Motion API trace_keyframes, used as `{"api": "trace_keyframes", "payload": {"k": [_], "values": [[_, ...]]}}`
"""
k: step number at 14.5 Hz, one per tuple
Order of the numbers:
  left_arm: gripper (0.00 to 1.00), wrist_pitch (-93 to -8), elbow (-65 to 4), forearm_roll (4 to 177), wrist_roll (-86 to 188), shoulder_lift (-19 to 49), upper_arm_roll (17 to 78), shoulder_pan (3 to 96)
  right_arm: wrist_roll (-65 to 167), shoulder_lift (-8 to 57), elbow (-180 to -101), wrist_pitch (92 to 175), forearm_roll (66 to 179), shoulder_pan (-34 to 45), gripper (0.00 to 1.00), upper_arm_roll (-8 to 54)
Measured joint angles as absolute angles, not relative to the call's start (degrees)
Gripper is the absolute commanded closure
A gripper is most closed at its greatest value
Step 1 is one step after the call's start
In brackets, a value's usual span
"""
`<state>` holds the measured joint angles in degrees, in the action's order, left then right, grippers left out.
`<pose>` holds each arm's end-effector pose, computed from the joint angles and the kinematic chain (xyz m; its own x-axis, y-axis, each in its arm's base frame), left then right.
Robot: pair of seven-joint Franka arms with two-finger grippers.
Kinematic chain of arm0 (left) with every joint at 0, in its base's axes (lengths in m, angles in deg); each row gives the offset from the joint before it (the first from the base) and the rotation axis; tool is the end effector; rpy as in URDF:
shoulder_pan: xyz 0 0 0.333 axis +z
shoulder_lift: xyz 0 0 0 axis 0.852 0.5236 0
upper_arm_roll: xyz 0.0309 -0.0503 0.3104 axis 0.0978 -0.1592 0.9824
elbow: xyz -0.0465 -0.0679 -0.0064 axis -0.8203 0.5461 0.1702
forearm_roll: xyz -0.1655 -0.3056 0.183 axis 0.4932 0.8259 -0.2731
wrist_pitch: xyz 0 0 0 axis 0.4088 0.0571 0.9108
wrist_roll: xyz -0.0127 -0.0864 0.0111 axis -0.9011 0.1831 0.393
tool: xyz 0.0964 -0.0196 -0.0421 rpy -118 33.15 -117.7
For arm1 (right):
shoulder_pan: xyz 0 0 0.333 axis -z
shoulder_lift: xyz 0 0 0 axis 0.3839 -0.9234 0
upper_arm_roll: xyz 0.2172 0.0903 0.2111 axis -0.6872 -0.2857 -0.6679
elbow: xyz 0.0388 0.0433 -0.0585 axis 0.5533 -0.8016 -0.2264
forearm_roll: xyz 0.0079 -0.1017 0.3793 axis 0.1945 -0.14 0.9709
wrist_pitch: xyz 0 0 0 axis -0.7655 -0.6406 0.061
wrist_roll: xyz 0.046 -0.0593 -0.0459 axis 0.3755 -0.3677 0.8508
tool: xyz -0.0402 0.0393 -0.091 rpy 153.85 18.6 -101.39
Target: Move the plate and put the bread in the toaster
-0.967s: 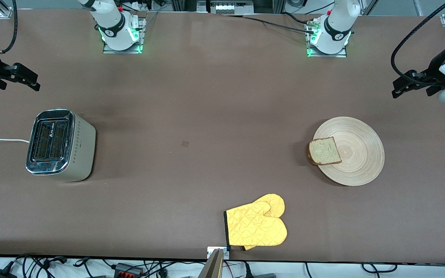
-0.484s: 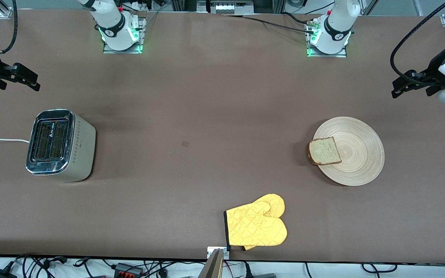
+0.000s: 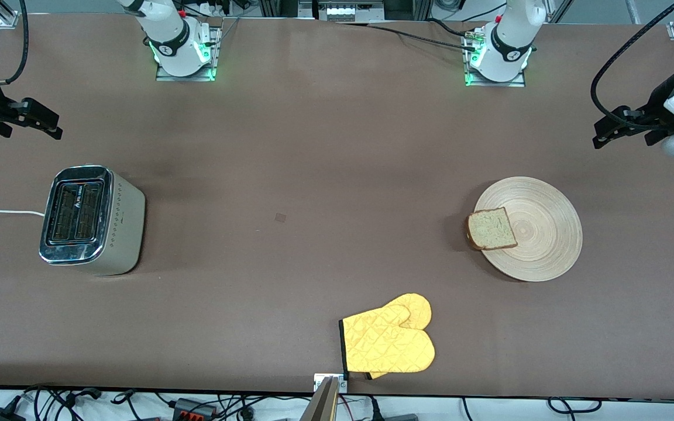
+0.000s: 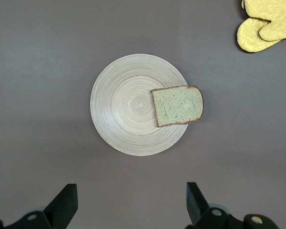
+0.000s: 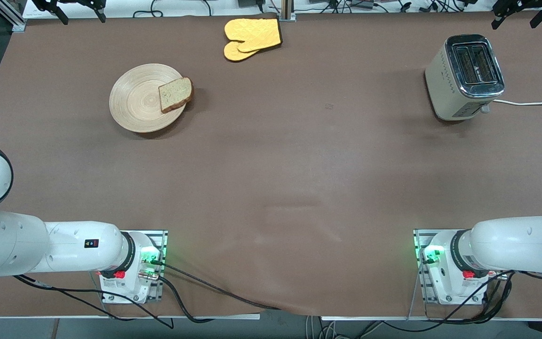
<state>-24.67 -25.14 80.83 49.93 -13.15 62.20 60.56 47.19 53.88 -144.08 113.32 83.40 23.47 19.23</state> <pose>0.5421 -0.0117 0.6112 0.9971 0.0743 -0.0182 0.0740 -0.9972 -0.0146 0.5264 -0.0267 0.5878 0.9997 -0.0171 -0.0182 -0.0165 -0.9992 0.0357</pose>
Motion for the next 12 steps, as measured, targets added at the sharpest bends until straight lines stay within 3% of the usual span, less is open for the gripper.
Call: {"api": "trace_keyframes", "payload": {"k": [5,12], "values": [[0.0,-24.16,-25.14,80.83,49.96,-12.69,62.27,60.59,47.19,53.88,-144.08,113.32,83.4,23.43,0.0,19.22],[0.0,-22.41,-23.57,81.95,49.94,-7.17,63.23,61.52,47.19,53.59,-144.08,113.32,83.4,23.37,0.0,19.17]]}}
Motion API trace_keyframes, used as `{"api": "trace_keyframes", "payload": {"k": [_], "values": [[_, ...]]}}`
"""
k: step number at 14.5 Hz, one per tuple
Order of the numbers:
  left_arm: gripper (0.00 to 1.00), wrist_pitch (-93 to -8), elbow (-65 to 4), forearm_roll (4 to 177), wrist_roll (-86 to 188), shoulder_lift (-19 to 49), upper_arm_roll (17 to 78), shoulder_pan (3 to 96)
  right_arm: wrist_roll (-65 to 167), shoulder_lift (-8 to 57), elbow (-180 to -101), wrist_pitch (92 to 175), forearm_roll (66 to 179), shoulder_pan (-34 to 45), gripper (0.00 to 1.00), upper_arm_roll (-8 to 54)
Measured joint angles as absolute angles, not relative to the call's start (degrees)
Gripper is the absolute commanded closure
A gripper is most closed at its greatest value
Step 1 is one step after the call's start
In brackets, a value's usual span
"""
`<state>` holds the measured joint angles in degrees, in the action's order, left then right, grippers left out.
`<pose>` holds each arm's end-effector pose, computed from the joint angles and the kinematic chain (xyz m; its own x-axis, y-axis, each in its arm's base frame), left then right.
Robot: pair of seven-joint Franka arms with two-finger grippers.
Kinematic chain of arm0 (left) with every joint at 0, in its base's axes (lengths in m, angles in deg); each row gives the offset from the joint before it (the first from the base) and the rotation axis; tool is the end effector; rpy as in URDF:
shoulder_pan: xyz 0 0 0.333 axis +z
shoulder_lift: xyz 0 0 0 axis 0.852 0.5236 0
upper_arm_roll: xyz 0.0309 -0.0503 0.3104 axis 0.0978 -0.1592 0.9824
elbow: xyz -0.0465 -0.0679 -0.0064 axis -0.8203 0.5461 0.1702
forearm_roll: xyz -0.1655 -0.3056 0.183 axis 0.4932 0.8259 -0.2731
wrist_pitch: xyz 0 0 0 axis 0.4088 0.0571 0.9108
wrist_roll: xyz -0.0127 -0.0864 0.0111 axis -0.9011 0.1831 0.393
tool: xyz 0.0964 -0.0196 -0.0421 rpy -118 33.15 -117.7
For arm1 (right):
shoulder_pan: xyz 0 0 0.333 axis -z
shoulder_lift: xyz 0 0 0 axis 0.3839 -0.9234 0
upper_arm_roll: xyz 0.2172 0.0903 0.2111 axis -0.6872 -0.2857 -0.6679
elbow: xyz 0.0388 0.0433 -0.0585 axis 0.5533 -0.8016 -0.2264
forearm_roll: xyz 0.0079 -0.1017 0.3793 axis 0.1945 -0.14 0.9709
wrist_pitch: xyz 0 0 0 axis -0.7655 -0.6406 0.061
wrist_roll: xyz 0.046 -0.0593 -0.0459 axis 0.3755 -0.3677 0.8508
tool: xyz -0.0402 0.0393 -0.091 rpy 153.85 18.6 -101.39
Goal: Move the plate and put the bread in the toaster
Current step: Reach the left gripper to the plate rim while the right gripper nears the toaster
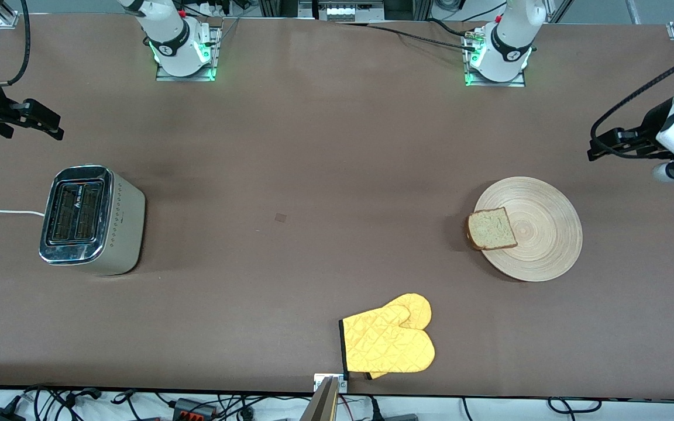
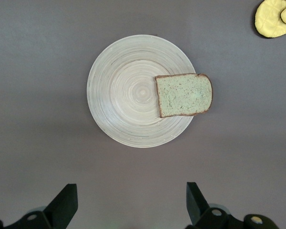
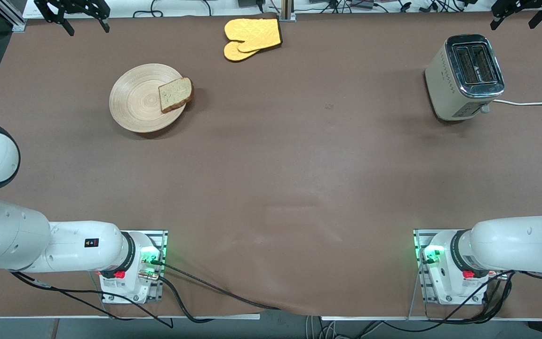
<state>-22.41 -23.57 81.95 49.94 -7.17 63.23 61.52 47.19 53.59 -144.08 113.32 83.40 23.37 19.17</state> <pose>0.5659 0.0066 0.5631 0.9848 0.1085 -0.1359 0.1094 -0.9940 -0.0014 0.5277 -0.0252 0.5851 0.9996 -0.0144 -0.0232 -0.0135 -0.9993 0.0358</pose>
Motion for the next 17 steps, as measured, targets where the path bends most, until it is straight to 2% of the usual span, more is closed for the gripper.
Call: {"api": "trace_keyframes", "payload": {"k": [4,8,17], "values": [[0.0,-22.32,-23.37,84.23,46.18,-4.04,63.36,65.69,47.19,53.49,-144.08,113.32,83.4,22.88,0.0,18.9],[0.0,-22.3,-22.11,94.4,35.24,0.58,63.57,74.98,47.19,52.52,-144.08,113.34,83.4,22.12,0.0,18.75],[0.0,-21.72,-21.75,113.85,4.43,18.19,63.84,93.22,47.18,52.24,-144.08,113.4,83.4,21.72,0.0,18.74]]}}
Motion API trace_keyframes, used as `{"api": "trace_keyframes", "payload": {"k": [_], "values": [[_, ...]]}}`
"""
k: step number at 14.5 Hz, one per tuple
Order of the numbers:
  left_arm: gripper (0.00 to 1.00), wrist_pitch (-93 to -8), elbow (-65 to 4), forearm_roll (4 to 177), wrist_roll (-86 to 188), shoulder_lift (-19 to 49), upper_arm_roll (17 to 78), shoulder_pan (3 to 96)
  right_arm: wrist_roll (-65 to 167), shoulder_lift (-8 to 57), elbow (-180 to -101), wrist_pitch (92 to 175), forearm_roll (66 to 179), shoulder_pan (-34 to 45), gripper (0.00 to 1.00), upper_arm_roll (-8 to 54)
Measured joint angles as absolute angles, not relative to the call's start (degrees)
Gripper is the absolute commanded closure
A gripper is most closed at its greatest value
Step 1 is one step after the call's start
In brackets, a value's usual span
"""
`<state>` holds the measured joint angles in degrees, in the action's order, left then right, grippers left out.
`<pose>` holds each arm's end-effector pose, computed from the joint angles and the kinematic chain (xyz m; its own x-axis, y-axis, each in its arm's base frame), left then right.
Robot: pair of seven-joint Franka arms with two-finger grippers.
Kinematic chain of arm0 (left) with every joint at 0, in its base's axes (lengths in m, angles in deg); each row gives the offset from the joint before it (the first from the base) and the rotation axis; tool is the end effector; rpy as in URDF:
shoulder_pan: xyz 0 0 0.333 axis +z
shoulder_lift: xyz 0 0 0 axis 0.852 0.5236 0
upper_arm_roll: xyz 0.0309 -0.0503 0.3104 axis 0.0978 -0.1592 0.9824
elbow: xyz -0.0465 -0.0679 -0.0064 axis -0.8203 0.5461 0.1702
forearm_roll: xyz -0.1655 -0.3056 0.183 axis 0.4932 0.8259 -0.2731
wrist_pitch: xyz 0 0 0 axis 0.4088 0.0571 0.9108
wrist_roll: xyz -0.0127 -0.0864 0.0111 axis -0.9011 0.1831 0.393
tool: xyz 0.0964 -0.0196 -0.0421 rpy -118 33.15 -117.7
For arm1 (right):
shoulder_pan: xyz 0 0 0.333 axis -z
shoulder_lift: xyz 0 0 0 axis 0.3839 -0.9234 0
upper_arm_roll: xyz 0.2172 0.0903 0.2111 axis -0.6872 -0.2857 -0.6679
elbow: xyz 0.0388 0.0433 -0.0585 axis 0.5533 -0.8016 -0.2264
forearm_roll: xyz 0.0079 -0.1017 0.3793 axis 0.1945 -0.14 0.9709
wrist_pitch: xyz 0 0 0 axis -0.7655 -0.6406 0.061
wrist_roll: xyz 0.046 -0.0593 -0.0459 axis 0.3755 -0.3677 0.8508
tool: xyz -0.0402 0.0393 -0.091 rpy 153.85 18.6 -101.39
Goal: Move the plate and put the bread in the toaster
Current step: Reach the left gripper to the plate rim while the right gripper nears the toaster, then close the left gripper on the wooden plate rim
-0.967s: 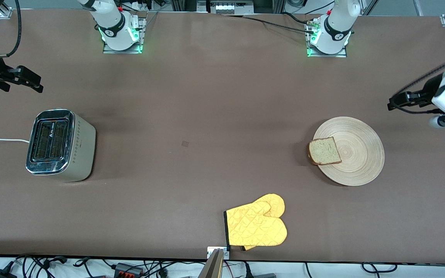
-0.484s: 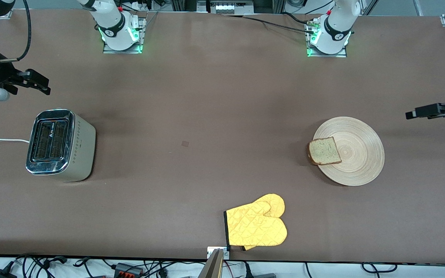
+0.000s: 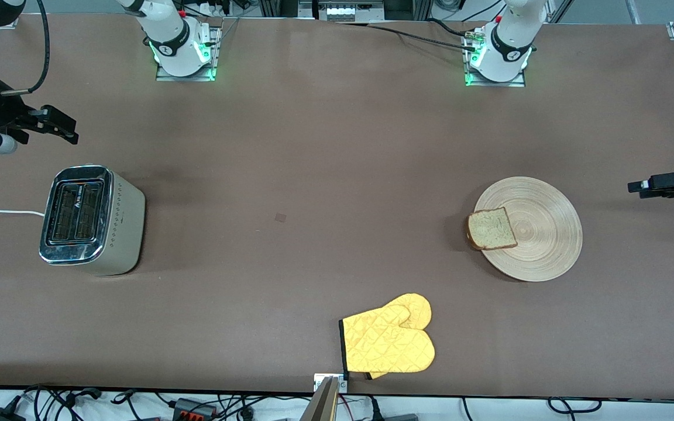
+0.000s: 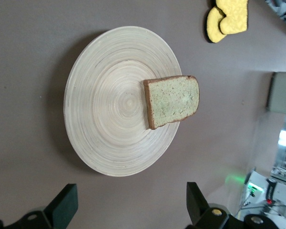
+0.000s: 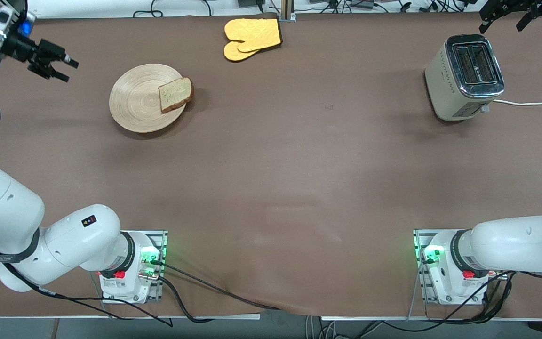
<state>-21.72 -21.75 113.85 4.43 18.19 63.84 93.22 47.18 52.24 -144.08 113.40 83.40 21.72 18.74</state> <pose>0.5553 0.2934 0.3265 0.9952 -0.0138 -0.0966 0.0584 -0.7092 0.7026 0.5343 -0.0058 0.5727 0.9987 0.0217 -0.0454 0.0234 -0.9991 0.0364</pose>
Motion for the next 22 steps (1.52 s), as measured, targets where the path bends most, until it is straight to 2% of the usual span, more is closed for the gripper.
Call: {"api": "trace_keyframes", "payload": {"k": [5,11,15,18,20,21,22], "values": [[0.0,-21.29,-21.6,120.6,-7.9,28.46,63.76,99.64,42.53,49.37,-144.21,115.12,83.55,17.34,0.0,18.53],[0.0,-22.95,-21.41,125.32,-10.81,33.29,63.21,99.43,37.84,43.66,-144.23,121.53,85.65,9.0,0.0,18.33],[0.0,-26.09,-21.4,126.44,-10.02,37.47,62.99,99.1,37.76,42.4,-144.08,125.39,87.63,6.16,0.0,18.31],[0.08,-27.43,-21.36,126.54,-9.88,38.32,62.41,97.98,37.74,42.33,-143.88,127.12,87.65,5.84,0.0,18.32],[0.09,-27.84,-21.41,128.42,-9.36,38.44,62.31,96.03,37.74,41.93,-143.87,128.39,87.69,5.61,0.0,18.32],[0.14,-27.96,-21.53,129.54,-9.08,38.63,62.31,95.25,37.74,41.66,-143.87,128.84,87.69,5.27,0.0,18.32],[0.23,-28.08,-21.68,130.14,-8.97,38.95,62.3,94.75,37.74,41.42,-143.87,129.26,87.7,4.9,0.0,18.32]]}}
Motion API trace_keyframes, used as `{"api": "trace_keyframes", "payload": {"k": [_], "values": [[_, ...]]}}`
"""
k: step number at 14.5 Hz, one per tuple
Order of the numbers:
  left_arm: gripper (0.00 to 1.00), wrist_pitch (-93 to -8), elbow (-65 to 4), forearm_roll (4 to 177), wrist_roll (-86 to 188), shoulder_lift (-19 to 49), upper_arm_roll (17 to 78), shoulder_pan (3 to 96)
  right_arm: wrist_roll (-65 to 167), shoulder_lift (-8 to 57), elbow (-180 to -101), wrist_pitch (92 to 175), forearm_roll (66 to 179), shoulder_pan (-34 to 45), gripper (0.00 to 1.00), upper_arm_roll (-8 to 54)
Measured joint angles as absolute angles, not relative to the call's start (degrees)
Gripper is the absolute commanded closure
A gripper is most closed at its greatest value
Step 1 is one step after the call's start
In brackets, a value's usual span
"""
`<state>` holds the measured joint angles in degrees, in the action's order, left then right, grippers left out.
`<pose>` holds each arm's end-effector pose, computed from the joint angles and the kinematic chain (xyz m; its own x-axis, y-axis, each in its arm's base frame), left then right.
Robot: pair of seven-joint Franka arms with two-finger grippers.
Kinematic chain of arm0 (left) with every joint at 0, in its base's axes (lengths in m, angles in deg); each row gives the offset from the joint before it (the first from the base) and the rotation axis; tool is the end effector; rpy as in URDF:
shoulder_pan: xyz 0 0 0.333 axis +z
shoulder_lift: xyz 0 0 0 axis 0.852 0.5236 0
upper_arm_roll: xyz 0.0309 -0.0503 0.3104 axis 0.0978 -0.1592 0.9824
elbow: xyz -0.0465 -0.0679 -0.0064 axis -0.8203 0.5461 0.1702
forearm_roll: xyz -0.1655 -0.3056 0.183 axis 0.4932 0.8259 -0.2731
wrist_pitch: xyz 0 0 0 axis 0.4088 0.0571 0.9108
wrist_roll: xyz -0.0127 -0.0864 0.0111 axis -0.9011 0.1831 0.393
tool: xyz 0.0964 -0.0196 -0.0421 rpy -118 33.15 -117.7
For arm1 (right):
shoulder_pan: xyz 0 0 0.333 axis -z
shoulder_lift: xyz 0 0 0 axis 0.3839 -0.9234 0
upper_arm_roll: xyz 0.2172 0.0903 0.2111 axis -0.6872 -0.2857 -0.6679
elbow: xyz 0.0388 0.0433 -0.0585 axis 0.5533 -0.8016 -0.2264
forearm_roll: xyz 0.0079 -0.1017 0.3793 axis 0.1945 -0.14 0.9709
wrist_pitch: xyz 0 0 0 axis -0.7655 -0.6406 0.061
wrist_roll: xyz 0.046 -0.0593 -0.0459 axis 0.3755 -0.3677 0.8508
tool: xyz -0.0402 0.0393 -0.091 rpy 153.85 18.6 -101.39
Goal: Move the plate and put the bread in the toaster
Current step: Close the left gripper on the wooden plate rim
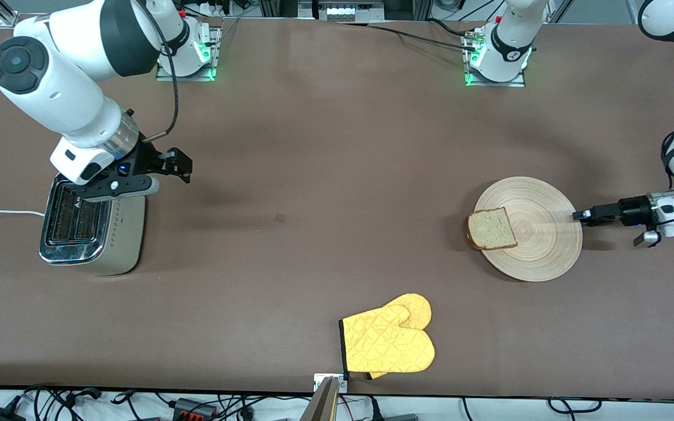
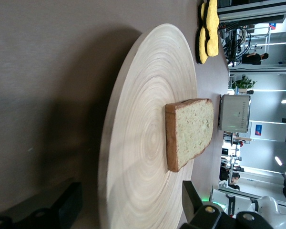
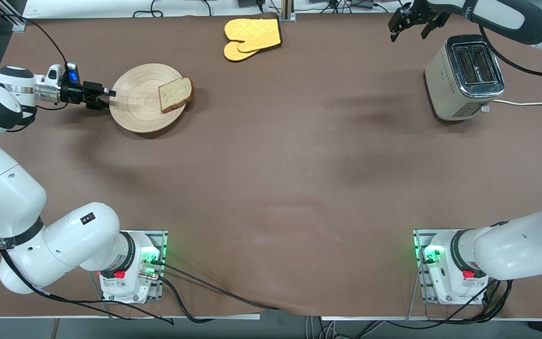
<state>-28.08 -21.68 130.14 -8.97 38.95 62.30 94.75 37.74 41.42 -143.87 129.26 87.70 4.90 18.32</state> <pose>0.5529 0.2731 0.1167 0.9963 0.0764 -0.0383 0.0681 -0.4392 0.8958 0.5747 0.1792 0.4913 0.9892 0.1407 0.0417 0.1423 -0.9890 -0.0393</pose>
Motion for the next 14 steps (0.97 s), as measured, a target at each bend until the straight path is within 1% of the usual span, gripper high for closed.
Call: {"api": "trace_keyframes", "payload": {"k": [1,2,3,5,7,8,9,14], "values": [[0.41,-28.14,-21.71,130.28,-8.98,39.35,62.31,94.49,37.74,41.24,-143.87,129.64,87.7,4.57,0.0,18.32],[0.52,-28.14,-21.71,130.31,-9.19,39.71,62.31,94.36,37.73,41.06,-143.87,129.83,87.7,4.3,0.0,18.32],[0.59,-28.14,-21.69,130.37,-9.76,39.84,62.31,94.32,37.73,40.92,-143.87,129.87,87.7,4.17,0.0,18.32],[0.8,-28.14,-21.69,130.37,-11.65,40.05,62.31,94.16,37.73,40.74,-143.86,129.88,87.7,4.16,0.0,18.35],[0.93,-28.14,-21.69,130.37,-12.44,40.08,62.31,93.99,37.73,40.62,-143.86,129.88,87.7,4.16,0.0,18.41],[0.96,-28.14,-21.69,130.36,-12.73,40.08,62.31,93.97,37.73,40.61,-143.86,129.88,87.7,4.16,0.0,18.43],[0.97,-28.15,-21.68,130.36,-13.24,40.08,62.33,93.97,37.73,40.62,-143.86,129.88,87.7,4.16,0.0,18.43],[0.99,-28.74,-21.61,130.26,-13.99,40.14,62.41,93.79,37.72,40.61,-143.86,130.22,87.7,4.17,0.0,18.52]]}}
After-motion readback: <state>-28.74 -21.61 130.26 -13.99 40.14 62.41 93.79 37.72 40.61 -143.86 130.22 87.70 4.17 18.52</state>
